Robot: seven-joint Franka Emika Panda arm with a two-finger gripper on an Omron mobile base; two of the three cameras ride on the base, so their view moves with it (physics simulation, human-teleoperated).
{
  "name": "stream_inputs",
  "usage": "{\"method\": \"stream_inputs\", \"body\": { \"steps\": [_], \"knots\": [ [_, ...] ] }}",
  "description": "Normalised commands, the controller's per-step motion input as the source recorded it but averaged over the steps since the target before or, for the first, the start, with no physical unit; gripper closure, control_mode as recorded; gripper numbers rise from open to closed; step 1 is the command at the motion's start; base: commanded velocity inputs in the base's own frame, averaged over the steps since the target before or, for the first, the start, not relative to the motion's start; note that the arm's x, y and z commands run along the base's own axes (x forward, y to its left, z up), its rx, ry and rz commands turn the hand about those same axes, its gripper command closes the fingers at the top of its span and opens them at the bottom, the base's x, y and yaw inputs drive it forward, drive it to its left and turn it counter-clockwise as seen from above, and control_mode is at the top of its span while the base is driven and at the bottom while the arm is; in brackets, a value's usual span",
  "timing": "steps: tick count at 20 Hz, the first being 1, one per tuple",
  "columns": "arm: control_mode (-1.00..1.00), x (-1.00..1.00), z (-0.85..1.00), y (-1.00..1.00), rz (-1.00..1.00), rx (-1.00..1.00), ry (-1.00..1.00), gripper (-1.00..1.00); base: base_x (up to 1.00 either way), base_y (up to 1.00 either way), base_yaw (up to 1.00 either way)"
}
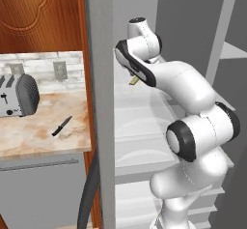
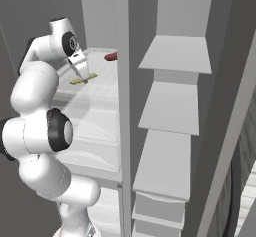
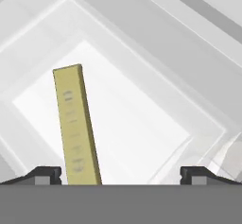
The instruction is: Retrieve the butter from the fridge and place it on a plate on the dining table. Then retrieve the butter knife by the fridge and place it near the plate.
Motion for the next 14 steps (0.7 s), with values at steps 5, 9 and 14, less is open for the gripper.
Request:
{"method": "stream_inputs", "body": {
  "steps": [5,9,14],
  "knots": [
    [-1.0,0.14,0.03,0.0,0.14,0.0,0.0,-1.0,0.0,0.0,0.0],
    [-1.0,0.26,0.0,0.06,0.09,0.0,0.02,-1.0,0.0,0.0,0.0],
    [-1.0,0.44,0.0,0.14,0.01,0.0,0.09,-1.0,0.0,0.0,0.0]
  ]
}}
